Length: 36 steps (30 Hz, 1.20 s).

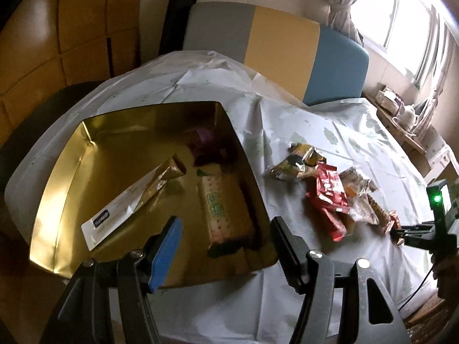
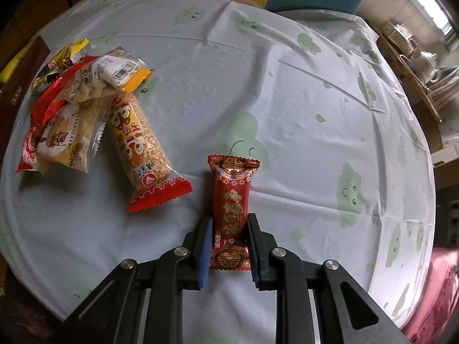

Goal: Organize snacks
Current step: 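Carry the purple pouch into the gold box and release it with the left gripper, then carry the red candy bar into the gold box and open the right gripper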

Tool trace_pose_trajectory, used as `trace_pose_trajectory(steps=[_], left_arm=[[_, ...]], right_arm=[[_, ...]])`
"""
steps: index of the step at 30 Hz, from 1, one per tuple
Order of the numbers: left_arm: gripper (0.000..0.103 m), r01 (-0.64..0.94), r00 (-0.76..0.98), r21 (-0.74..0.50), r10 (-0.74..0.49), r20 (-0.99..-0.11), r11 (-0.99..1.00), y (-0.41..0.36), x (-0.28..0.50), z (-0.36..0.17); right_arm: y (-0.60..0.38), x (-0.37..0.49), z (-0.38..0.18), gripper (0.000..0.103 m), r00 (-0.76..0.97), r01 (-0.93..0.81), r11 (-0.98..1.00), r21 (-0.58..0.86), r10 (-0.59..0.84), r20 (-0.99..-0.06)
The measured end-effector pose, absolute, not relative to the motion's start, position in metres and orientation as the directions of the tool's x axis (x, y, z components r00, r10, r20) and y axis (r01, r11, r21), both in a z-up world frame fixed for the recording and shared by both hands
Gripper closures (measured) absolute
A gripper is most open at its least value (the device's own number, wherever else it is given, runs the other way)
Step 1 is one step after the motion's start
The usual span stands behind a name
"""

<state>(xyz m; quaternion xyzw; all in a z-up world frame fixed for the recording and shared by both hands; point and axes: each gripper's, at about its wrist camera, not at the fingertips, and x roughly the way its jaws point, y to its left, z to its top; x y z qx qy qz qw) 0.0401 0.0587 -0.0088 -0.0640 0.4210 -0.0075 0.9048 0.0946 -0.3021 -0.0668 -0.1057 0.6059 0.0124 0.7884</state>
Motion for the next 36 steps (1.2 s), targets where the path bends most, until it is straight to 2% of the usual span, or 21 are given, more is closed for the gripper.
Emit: trace_pose_trajectory(steps=[23, 31, 36], left_arm=[[0.036, -0.068, 0.632, -0.113, -0.045, -0.773, 0.991, 0.065, 0.026, -0.027], [0.036, -0.089, 0.633, -0.121, -0.037, -0.773, 0.989, 0.070, 0.029, -0.031], [0.036, -0.114, 0.648, -0.127, -0.023, -0.761, 0.985, 0.083, 0.027, -0.028]], right_arm=[[-0.306, 0.096, -0.067, 0.081, 0.269, -0.128, 0.981, -0.143, -0.104, -0.957], [-0.326, 0.099, -0.050, 0.081, 0.320, -0.029, 0.998, -0.064, -0.052, -0.946], [-0.326, 0.103, -0.060, 0.081, 0.281, -0.030, 0.995, -0.097, -0.084, -0.956]])
